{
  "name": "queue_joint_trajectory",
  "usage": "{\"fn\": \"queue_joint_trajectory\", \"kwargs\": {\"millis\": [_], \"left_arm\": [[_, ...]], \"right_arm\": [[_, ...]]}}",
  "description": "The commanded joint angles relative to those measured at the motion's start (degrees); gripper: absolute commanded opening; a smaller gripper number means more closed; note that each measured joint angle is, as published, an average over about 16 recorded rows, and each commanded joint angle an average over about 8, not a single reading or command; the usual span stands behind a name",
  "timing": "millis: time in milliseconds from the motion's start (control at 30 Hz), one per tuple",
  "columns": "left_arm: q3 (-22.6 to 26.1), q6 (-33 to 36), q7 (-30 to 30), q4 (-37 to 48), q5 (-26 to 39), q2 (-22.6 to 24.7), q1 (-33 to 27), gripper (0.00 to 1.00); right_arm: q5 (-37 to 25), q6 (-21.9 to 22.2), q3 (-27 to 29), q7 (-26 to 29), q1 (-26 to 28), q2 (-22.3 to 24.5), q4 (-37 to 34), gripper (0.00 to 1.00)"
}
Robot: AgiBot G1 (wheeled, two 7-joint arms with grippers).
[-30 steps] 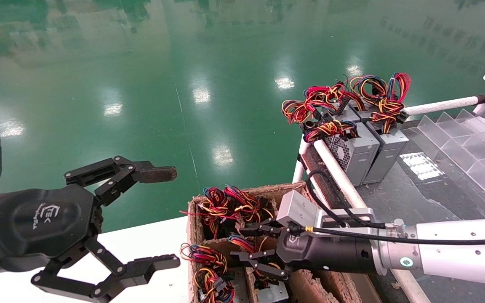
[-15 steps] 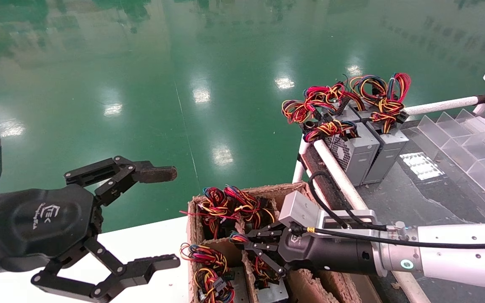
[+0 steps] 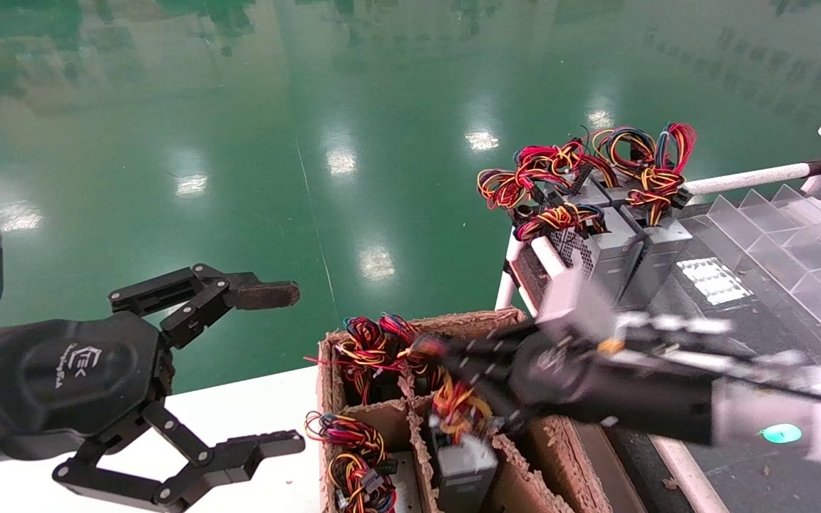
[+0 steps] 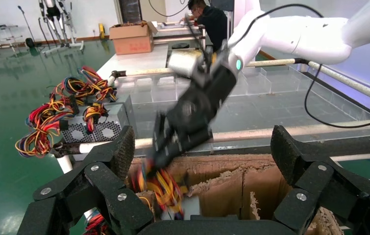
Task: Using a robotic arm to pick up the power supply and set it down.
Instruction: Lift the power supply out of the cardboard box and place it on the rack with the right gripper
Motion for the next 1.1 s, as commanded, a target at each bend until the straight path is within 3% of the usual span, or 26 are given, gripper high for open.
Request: {"fn": "queue_joint_trajectory", "kwargs": {"millis": [33, 333, 567, 767, 1100], "left_arm": [[0.0, 0.0, 0.0, 0.0, 0.0, 0.0, 0.0, 1.00], [0.0, 0.0, 0.0, 0.0, 0.0, 0.0, 0.0, 1.00], [0.0, 0.0, 0.0, 0.0, 0.0, 0.0, 0.0, 1.00], [0.0, 0.0, 0.0, 0.0, 0.0, 0.0, 0.0, 1.00], [0.0, 0.0, 0.0, 0.0, 0.0, 0.0, 0.0, 1.00]], "right_arm": [[2.2, 0.5, 1.7, -0.2, -0.6, 1.3, 0.8, 0.00], [14.1, -1.4, 11.2, -2.9, -1.2, 7.5, 0.8, 0.00], [20.1, -3.5, 17.2, -6.2, -1.5, 11.6, -1.8, 0.00], [20.1, -3.2, 20.0, -9.7, -2.3, 14.7, -5.3, 0.00], [14.5, 1.6, 21.2, -14.8, -4.2, 18.3, -11.7, 0.00]]}}
